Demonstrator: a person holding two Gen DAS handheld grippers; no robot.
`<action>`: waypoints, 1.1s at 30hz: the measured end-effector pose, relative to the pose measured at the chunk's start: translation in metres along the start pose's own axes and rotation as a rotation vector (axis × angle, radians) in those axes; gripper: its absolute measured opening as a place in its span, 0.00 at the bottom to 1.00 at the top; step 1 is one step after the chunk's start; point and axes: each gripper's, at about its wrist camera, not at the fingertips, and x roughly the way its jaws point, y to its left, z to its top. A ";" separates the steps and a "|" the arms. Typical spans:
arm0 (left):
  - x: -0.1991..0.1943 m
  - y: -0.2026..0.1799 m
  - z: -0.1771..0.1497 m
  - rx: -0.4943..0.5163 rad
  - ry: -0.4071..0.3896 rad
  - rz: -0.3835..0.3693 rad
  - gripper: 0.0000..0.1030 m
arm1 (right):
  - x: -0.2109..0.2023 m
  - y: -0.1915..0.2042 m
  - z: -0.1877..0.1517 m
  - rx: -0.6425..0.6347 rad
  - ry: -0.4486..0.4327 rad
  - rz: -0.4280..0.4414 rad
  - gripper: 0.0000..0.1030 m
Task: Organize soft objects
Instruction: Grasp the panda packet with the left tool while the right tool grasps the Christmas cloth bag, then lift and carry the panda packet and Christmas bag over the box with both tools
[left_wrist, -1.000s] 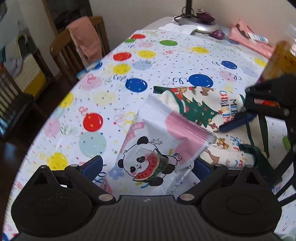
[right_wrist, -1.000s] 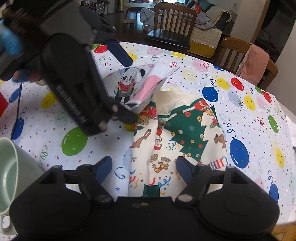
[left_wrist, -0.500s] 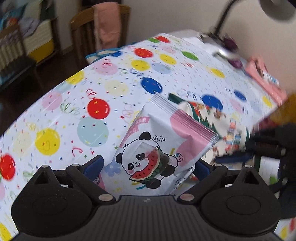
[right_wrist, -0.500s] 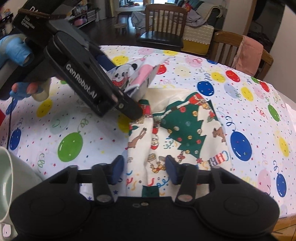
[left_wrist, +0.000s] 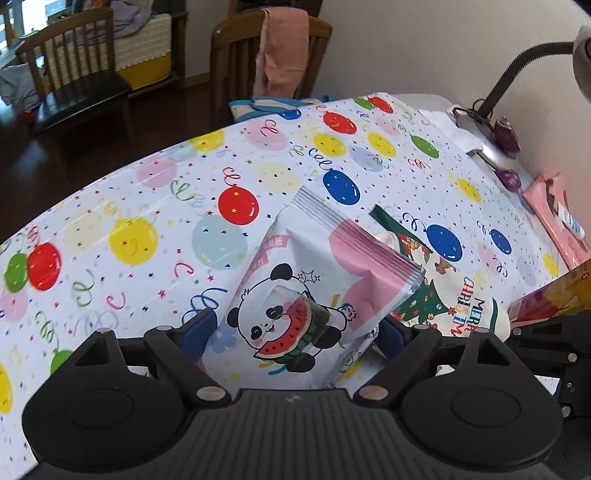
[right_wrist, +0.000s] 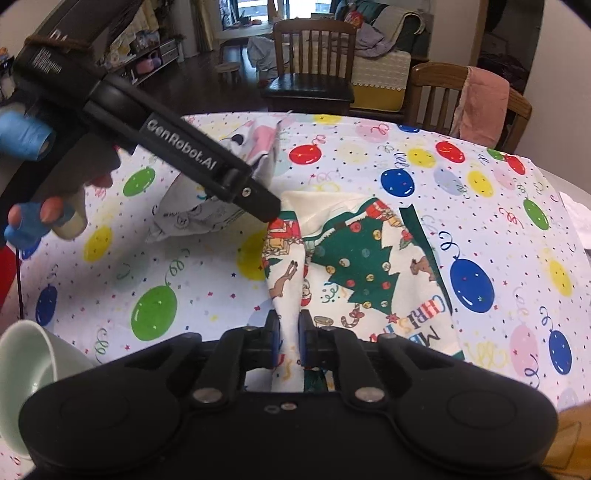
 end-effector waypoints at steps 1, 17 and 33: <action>-0.004 0.000 -0.001 -0.010 -0.004 0.001 0.86 | -0.003 0.000 0.000 0.004 -0.005 0.002 0.09; -0.086 -0.007 -0.021 -0.136 -0.068 -0.001 0.86 | -0.077 0.005 0.003 0.042 -0.111 0.031 0.06; -0.201 -0.023 -0.076 -0.224 -0.105 0.040 0.86 | -0.179 0.028 -0.005 0.057 -0.220 0.041 0.06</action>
